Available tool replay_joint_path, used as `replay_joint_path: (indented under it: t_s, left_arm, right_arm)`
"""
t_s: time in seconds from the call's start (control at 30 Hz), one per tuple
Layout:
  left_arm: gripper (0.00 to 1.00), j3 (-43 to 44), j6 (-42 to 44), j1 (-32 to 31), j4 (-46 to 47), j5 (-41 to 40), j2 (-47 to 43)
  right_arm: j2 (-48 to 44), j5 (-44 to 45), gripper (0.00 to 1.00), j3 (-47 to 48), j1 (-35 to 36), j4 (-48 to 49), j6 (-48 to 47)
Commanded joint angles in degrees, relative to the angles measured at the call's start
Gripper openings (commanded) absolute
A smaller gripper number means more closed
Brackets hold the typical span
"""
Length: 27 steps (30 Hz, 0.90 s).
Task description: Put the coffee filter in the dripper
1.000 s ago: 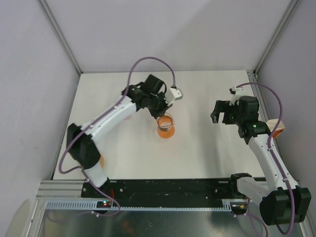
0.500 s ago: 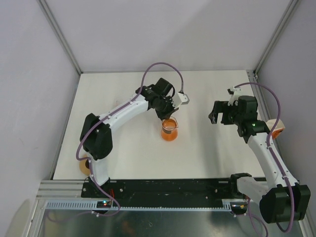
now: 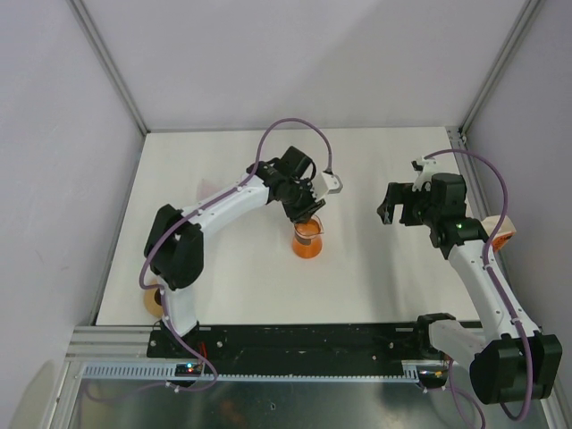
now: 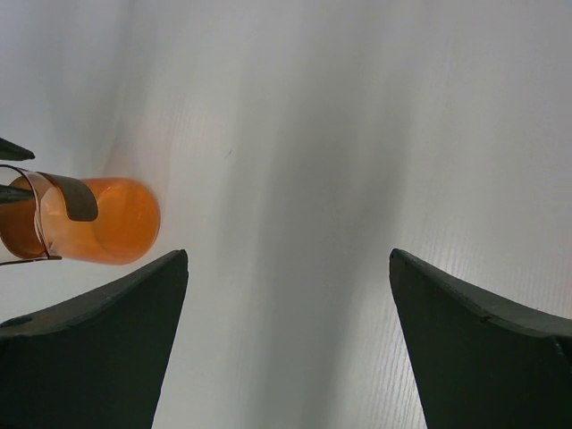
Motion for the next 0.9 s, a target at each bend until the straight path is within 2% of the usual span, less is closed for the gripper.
replay_joint_path:
  t_s: [0.0,0.03,0.07,0.17,0.3,0.43,0.63,0.77,0.87]
  left_arm:
    - [0.54,-0.9,-0.6,0.2,0.6,1.6,-4.4]
    - [0.64,-0.7,-1.3,0.2,0.7,1.1,-5.6]
    - [0.71,0.0,-1.9,0.3,0.7,0.5,-6.5]
    - [0.85,2.0,-4.2,1.0,0.4,-2.2,-10.6]
    - [0.96,0.5,-5.2,3.3,-1.6,-5.0,-18.7]
    - [0.99,-6.0,-3.1,9.3,-5.9,-7.8,-28.3]
    - [1.00,-20.7,4.2,27.5,-11.3,-12.0,-41.6]
    - [1.00,-31.2,11.9,44.4,-11.8,-12.9,-47.6]
    - [0.99,-37.0,18.2,57.7,-11.8,-12.2,-48.6]
  right_arm:
    - [-1.2,-0.8,0.99,2.0,-0.1,1.0,0.4]
    - [-1.2,-0.8,0.99,2.0,-0.1,1.0,0.4]
    - [-1.1,-0.9,0.99,2.0,-0.1,1.1,0.4]
    - [-1.0,-1.1,0.99,2.0,-0.1,1.1,0.4]
    - [-0.9,-1.5,0.99,2.0,-0.1,1.1,0.5]
    - [-0.7,-2.0,0.99,2.0,-0.1,1.3,0.7]
    - [0.3,-3.9,0.99,2.2,0.0,2.2,1.5]
    - [-0.2,-5.5,0.99,2.2,0.3,3.3,2.7]
    - [-0.7,-5.9,0.99,2.2,0.7,4.2,4.2]
